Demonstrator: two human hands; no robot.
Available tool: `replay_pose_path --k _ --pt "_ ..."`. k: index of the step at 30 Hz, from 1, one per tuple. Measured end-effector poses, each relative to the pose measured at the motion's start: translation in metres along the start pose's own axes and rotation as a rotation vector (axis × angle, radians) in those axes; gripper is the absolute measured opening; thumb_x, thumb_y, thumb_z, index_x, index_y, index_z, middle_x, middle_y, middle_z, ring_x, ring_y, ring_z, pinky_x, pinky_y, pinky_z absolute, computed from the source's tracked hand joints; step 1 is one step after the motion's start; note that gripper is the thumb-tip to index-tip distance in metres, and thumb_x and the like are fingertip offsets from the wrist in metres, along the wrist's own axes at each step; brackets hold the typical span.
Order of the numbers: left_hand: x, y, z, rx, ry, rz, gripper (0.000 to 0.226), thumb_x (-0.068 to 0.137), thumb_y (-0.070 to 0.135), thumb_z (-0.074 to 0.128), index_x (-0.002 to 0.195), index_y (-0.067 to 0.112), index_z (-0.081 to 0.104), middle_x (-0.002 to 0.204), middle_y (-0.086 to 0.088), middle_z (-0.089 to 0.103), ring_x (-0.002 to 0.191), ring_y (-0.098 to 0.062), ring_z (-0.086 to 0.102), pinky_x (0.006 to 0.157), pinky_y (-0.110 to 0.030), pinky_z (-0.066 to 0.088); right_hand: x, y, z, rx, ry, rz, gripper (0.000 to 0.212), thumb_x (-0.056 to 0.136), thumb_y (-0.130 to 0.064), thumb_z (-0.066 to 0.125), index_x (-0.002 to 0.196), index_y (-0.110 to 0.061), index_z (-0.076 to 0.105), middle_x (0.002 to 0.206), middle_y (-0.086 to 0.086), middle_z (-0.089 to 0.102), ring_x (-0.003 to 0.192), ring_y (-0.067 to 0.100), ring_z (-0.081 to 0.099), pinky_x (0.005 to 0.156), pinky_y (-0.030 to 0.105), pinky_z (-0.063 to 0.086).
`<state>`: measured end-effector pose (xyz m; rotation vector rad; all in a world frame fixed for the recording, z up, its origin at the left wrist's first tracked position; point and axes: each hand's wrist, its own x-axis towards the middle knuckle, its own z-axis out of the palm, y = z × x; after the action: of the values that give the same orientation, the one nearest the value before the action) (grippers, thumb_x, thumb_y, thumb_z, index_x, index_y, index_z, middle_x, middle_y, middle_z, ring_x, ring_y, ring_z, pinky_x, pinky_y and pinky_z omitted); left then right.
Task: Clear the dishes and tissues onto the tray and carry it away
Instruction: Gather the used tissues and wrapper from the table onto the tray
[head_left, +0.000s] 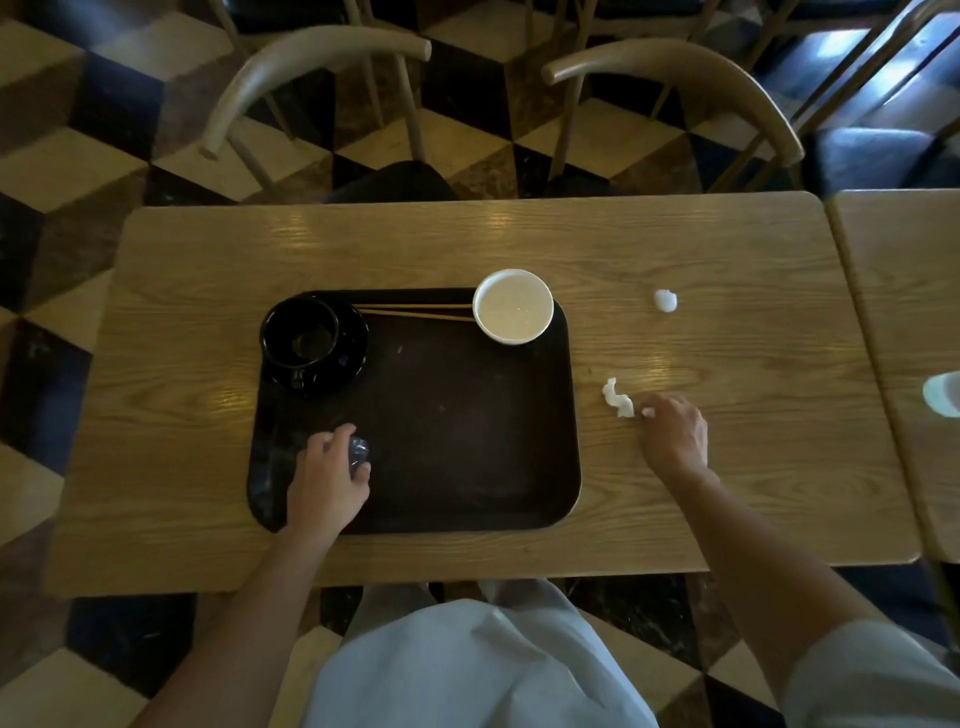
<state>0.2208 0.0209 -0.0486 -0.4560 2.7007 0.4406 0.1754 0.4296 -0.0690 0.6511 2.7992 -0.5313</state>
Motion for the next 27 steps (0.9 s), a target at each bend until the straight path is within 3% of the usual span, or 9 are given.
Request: replay_pose_path --k 4,7,11,15,18,23,27 --pt "0.000 0.004 0.008 0.102 -0.008 0.000 0.065 0.093 0.027 0.069 0.151 0.018 0.041 0.150 -0.009 0.041 0.135 -0.029 0.045 0.095 -0.042 0.053 0.003 -0.019 -0.004 0.117 0.103 -0.107 0.032 0.091 0.005 0.063 0.121 -0.005 0.070 0.123 0.017 0.069 0.111 0.033 0.064 0.091 0.038 0.048" --pt "-0.002 0.004 0.010 0.149 -0.008 0.020 0.066 0.094 0.028 0.068 0.153 0.017 0.040 0.152 -0.011 0.037 0.137 -0.031 0.042 0.094 -0.041 0.053 0.000 -0.037 0.002 0.109 0.009 -0.235 0.033 0.095 -0.005 0.065 0.127 -0.005 0.066 0.134 0.016 0.063 0.124 0.035 0.059 0.102 0.047 0.050" --pt "-0.006 0.004 0.010 0.179 -0.041 0.006 0.068 0.097 0.034 0.061 0.157 0.024 0.031 0.162 -0.013 0.022 0.147 -0.034 0.027 0.101 -0.046 0.050 -0.006 -0.040 0.011 -0.026 -0.064 -0.240 0.024 0.093 -0.002 0.066 0.116 -0.008 0.071 0.128 0.010 0.066 0.114 0.030 0.062 0.090 0.041 0.056" --pt "-0.007 0.002 0.007 0.215 -0.080 0.009 0.073 0.097 0.041 0.060 0.159 0.029 0.025 0.164 -0.013 0.015 0.149 -0.036 0.020 0.106 -0.050 0.046 -0.004 -0.036 0.008 -0.047 -0.070 -0.262 0.030 0.088 0.008 0.066 0.113 -0.006 0.071 0.122 0.012 0.068 0.107 0.030 0.063 0.089 0.040 0.056" --pt "-0.007 -0.002 0.004 0.213 -0.083 0.019 0.072 0.096 0.033 0.063 0.158 0.027 0.028 0.163 -0.013 0.018 0.148 -0.035 0.023 0.107 -0.048 0.045 -0.001 -0.036 0.006 -0.020 -0.082 -0.279 0.031 0.087 0.009 0.066 0.113 -0.006 0.070 0.117 0.013 0.069 0.103 0.029 0.065 0.089 0.038 0.056" --pt "-0.006 -0.013 -0.001 0.198 -0.070 0.024 0.069 0.093 0.023 0.067 0.155 0.022 0.037 0.153 -0.011 0.031 0.139 -0.029 0.038 0.101 -0.042 0.050 -0.014 -0.061 0.004 0.217 0.035 -0.380 0.030 0.092 0.003 0.065 0.121 -0.003 0.069 0.122 0.015 0.070 0.111 0.030 0.066 0.091 0.030 0.045" --pt "0.001 -0.024 -0.004 0.208 -0.060 0.053 0.068 0.092 0.025 0.068 0.153 0.021 0.039 0.150 -0.011 0.034 0.135 -0.028 0.042 0.098 -0.040 0.052 -0.031 -0.086 0.015 0.256 -0.026 -0.500 0.030 0.093 -0.002 0.067 0.123 -0.006 0.069 0.125 0.013 0.068 0.114 0.026 0.065 0.097 0.033 0.049"
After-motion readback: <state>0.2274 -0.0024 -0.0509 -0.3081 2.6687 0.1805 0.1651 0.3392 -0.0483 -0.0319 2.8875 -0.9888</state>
